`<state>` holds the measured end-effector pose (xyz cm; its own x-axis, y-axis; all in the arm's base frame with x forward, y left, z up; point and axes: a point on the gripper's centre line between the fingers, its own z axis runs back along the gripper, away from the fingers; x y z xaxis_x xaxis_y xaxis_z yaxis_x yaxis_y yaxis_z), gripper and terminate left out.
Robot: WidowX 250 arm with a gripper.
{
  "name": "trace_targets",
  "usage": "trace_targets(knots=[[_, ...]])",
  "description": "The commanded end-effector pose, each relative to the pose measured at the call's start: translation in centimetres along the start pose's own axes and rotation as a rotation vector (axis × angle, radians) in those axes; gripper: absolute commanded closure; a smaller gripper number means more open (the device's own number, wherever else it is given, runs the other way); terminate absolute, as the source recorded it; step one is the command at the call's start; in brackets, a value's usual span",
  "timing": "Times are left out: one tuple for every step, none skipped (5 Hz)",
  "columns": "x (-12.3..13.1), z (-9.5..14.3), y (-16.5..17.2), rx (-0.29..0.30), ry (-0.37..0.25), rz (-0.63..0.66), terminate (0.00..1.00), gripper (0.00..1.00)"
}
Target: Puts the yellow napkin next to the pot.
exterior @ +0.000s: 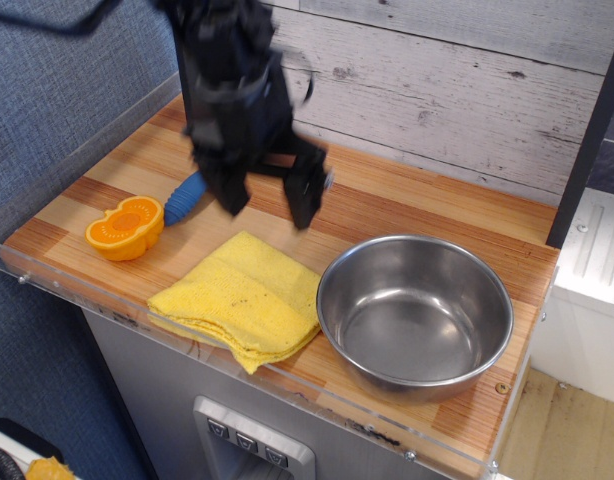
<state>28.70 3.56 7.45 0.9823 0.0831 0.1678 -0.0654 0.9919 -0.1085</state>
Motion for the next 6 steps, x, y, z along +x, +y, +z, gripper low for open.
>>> trace_targets(knots=[[1.5, 7.5, -0.2, 0.008, -0.139, -0.019, 0.0, 0.0], [1.0, 10.0, 0.0, 0.019, -0.145, -0.027, 0.0, 0.0], [0.9, 10.3, 0.2, 0.029, -0.116, -0.046, 0.0, 0.0], [1.3, 10.1, 0.2, 0.08, -0.053, -0.08, 0.0, 0.0], [1.4, 9.6, 0.2, 0.104, -0.016, -0.095, 0.0, 0.0], [1.4, 9.6, 0.3, 0.094, -0.01, -0.104, 0.0, 0.0]])
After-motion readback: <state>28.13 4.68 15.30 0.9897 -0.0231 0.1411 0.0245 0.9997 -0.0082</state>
